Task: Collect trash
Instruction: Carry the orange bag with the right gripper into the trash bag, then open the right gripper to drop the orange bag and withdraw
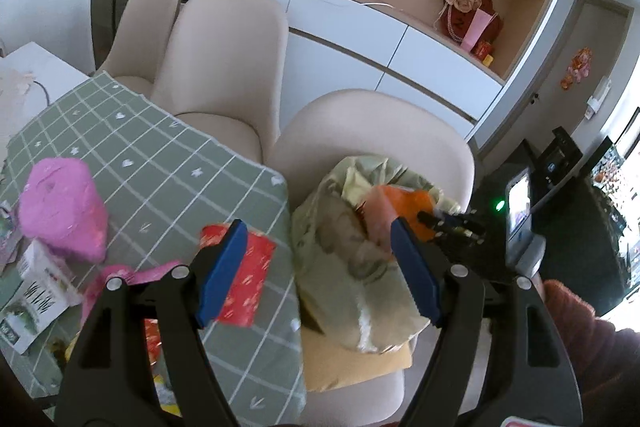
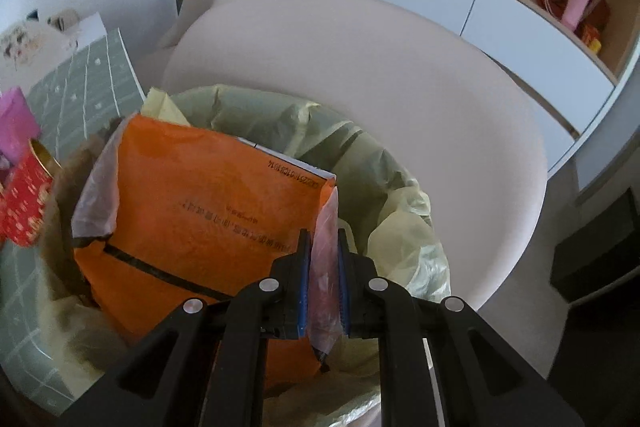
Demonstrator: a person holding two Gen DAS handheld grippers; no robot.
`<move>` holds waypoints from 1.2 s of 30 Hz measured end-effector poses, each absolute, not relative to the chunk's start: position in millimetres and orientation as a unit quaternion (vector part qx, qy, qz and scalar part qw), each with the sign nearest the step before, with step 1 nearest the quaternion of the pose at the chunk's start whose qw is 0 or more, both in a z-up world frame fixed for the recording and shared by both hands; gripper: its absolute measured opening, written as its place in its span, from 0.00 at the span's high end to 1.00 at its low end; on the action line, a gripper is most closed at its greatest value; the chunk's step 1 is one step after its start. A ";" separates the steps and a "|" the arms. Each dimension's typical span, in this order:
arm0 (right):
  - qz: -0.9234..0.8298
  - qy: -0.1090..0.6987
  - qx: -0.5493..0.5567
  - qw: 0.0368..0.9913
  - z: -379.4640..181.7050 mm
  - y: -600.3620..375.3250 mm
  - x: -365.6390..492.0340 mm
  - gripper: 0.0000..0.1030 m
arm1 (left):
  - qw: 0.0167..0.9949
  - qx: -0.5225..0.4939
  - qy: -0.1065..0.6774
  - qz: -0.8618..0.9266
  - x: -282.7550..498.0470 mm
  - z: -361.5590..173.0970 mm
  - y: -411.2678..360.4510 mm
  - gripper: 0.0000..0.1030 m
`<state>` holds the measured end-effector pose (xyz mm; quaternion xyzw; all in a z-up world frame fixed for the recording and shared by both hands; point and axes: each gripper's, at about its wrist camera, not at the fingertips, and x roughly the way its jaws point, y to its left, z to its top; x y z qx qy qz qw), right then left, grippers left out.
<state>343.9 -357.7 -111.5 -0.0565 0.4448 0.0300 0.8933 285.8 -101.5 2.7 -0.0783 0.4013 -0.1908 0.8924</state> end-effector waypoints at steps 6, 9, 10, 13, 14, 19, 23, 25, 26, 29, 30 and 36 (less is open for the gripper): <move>0.022 0.426 -0.020 0.904 -99.7 -363.4 334.3 0.84 | 0.896 -0.070 0.405 -0.169 268.0 -6.0 -71.9 0.32; 0.014 0.415 0.008 0.909 -91.6 -369.9 329.6 0.65 | 0.895 -0.090 0.407 -0.156 260.9 -11.2 -51.5 0.32; 0.016 0.409 0.023 0.912 -88.6 -372.2 325.3 0.60 | 0.896 -0.100 0.405 -0.151 257.6 -12.7 -42.7 0.32; 0.004 0.387 0.038 0.921 -76.1 -376.1 311.7 0.51 | 0.901 -0.105 0.400 -0.133 249.2 -15.0 -26.6 0.32; -0.001 0.379 0.039 0.924 -71.5 -375.5 306.9 0.51 | 0.903 -0.102 0.398 -0.125 245.6 -15.6 -19.3 0.32; -0.002 0.317 0.032 0.948 -44.6 -364.8 277.0 0.51 | 0.912 -0.089 0.391 -0.092 228.9 -14.1 19.9 0.32; 0.026 0.297 0.029 0.954 -24.7 -346.4 265.7 0.51 | 0.916 -0.072 0.391 -0.057 217.9 -11.1 52.1 0.32; 0.054 0.299 0.037 0.952 -21.6 -332.5 262.8 0.51 | 0.917 -0.061 0.392 -0.040 212.6 -11.2 65.8 0.32; 0.070 0.303 0.045 0.949 -21.5 -325.2 262.4 0.51 | 0.917 -0.059 0.392 -0.028 207.7 -12.5 76.4 0.32; 0.118 0.315 0.059 0.940 -23.0 -303.9 256.6 0.51 | 0.916 -0.073 0.395 0.003 194.5 -17.5 100.6 0.32; 0.140 0.325 0.062 0.933 -26.3 -291.8 253.0 0.51 | 0.915 -0.082 0.396 0.010 189.7 -19.4 107.1 0.32; 0.160 0.358 0.043 0.919 -45.1 -230.7 221.7 0.51 | 0.904 -0.097 0.416 -0.009 159.4 -46.2 138.2 0.32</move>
